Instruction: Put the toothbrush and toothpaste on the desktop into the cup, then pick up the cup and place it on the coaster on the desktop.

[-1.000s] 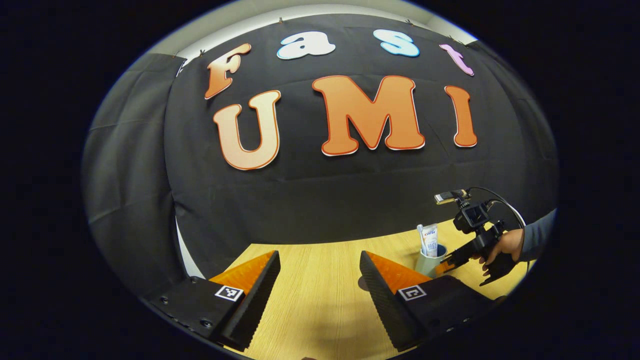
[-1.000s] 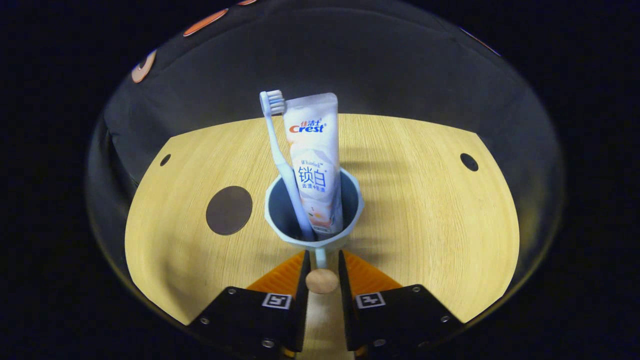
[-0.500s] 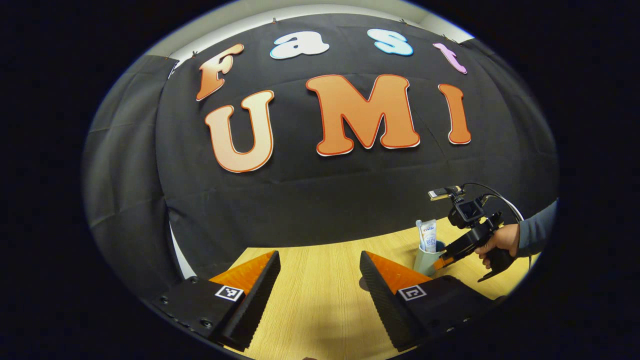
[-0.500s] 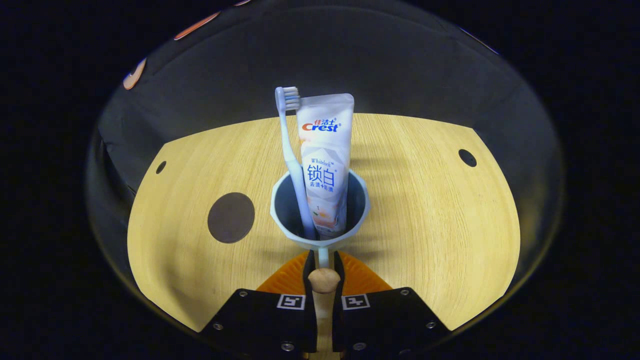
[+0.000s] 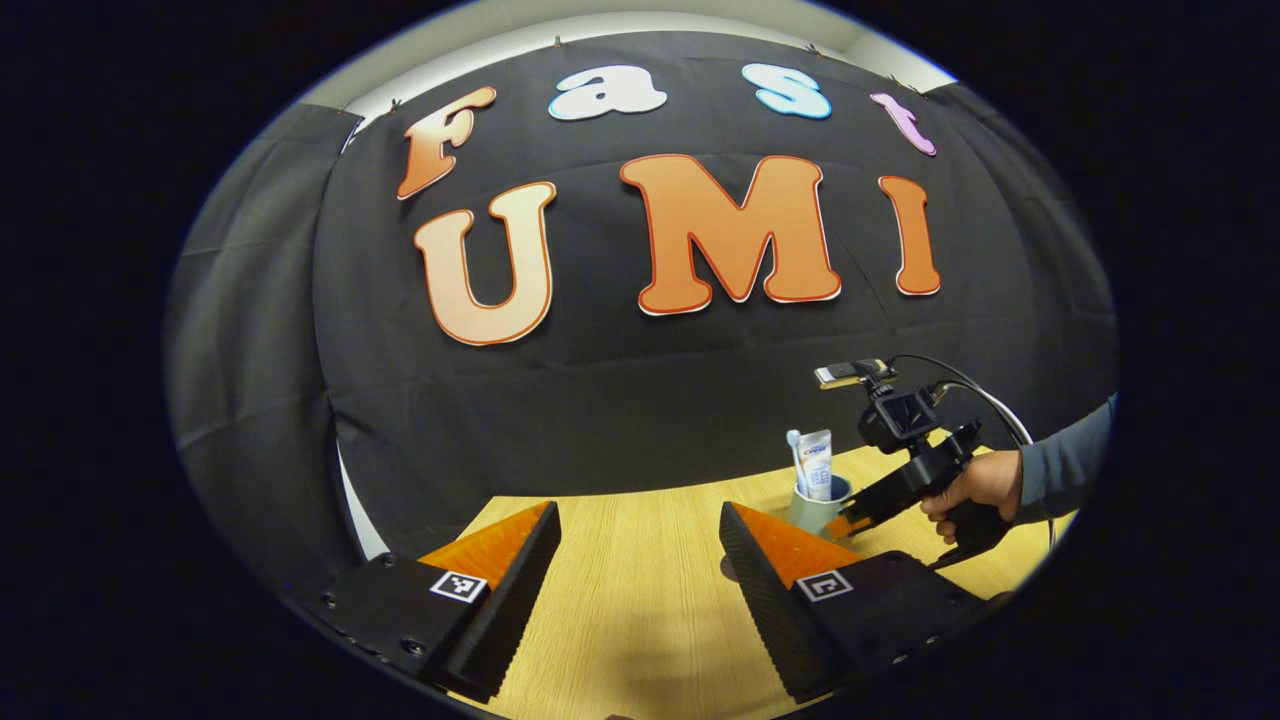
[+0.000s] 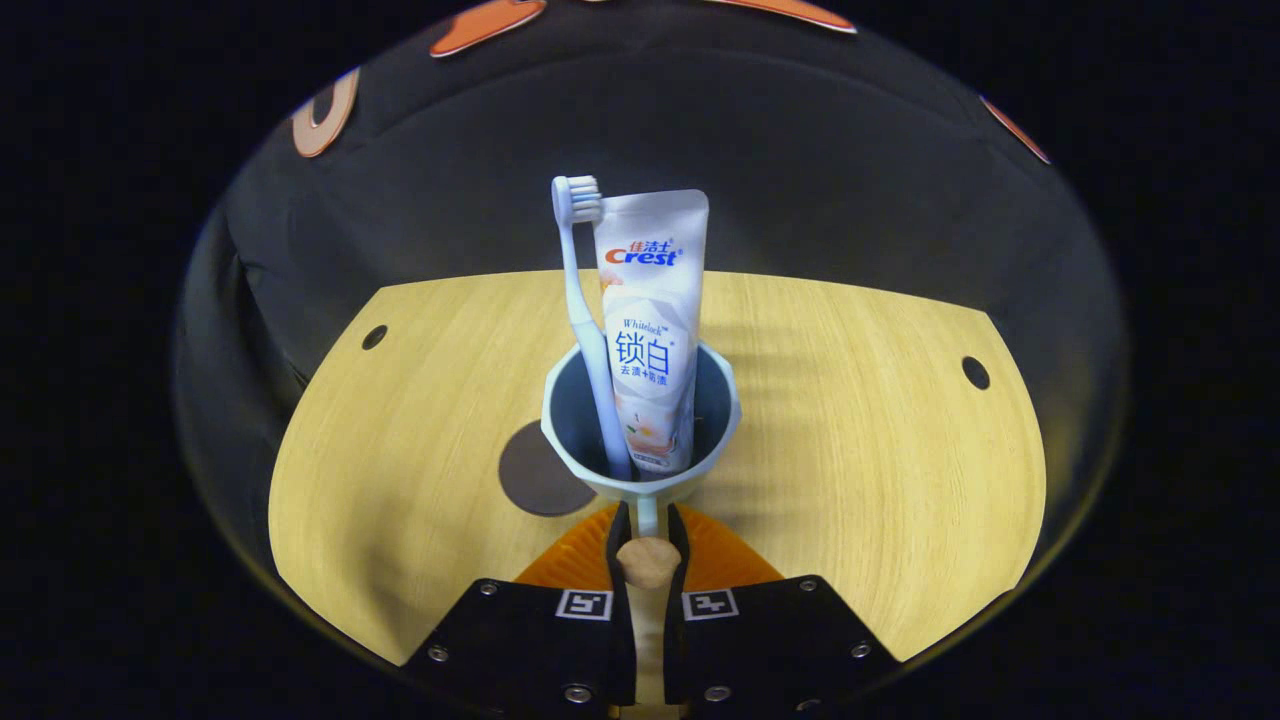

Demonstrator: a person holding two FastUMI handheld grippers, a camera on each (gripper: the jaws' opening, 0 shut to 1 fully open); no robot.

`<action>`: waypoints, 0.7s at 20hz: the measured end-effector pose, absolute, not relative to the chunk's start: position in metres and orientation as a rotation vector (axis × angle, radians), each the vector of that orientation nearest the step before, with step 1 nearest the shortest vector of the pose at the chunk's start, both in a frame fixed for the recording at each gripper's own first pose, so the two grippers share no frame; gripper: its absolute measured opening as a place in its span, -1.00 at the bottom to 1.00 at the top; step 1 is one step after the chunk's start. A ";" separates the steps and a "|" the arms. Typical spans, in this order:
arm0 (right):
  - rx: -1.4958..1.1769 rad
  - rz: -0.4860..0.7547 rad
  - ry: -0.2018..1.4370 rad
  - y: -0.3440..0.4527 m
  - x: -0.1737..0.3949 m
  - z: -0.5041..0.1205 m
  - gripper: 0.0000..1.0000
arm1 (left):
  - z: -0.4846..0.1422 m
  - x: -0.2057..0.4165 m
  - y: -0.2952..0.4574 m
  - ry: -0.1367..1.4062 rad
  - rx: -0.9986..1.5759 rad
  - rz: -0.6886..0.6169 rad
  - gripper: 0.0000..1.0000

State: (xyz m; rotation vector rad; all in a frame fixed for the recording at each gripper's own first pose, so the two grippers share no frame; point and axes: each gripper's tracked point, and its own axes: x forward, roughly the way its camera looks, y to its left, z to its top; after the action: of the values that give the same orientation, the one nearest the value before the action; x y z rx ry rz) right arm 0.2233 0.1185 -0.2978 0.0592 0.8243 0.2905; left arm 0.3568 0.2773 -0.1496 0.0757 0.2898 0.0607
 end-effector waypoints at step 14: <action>-0.046 0.323 0.871 0.106 0.222 -0.296 -0.77 | -0.170 0.356 0.326 0.324 0.065 0.043 0.92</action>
State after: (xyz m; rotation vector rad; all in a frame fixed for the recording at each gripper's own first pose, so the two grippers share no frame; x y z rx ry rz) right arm 0.2221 0.1056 -0.2958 -0.0458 0.8708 0.3234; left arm 0.3562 0.3258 -0.1698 0.0652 0.3239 0.0431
